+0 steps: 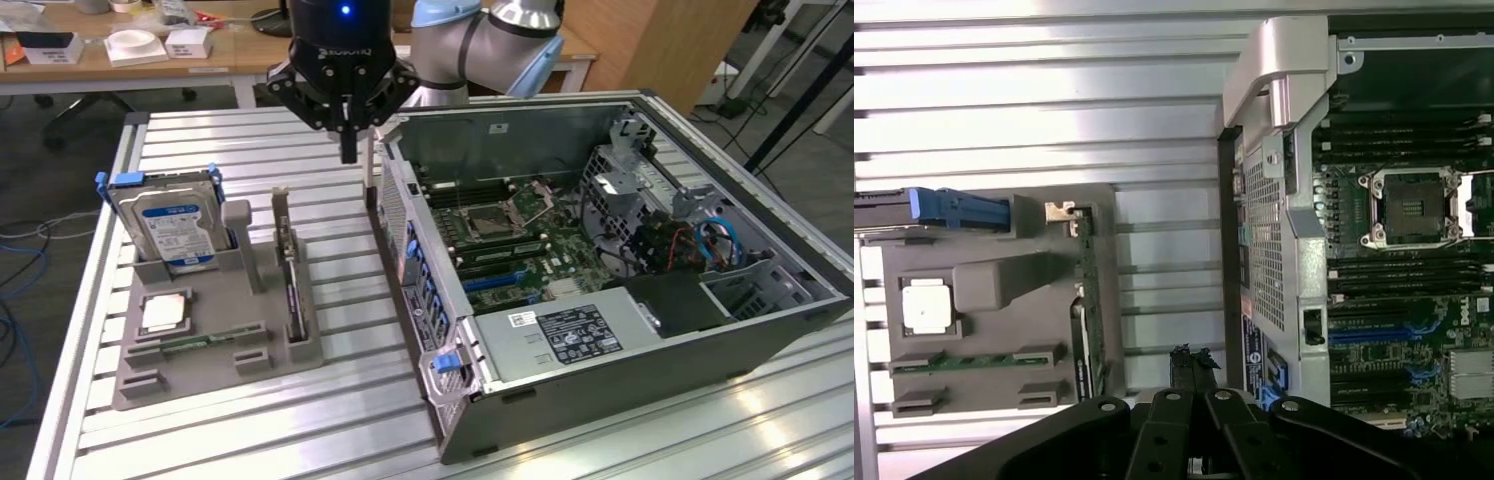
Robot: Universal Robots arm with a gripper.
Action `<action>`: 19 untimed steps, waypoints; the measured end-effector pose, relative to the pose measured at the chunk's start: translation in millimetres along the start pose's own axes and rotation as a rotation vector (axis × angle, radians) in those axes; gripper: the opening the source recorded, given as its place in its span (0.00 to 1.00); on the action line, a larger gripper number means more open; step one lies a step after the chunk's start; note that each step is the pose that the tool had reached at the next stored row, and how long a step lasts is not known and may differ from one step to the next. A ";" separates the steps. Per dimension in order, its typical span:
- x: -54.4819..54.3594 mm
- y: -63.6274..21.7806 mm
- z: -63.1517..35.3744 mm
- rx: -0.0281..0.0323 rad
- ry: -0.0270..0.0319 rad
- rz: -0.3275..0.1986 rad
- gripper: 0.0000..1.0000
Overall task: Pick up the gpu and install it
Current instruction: 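Reach for the gpu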
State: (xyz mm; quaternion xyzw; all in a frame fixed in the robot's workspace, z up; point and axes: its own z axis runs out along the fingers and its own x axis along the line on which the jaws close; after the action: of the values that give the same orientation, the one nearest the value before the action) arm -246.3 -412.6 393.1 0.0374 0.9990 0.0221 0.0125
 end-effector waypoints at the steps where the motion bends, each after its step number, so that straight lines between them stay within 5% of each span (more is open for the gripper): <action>1: 1.0 -0.4 0.0 0.0000 0.0000 0.000 0.11; 19: 16.5 -5.6 -0.6 0.0000 0.0000 0.000 0.11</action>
State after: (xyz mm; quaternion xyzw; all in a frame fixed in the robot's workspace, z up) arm -263.2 -417.0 393.1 0.0374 0.9990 0.0221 0.0125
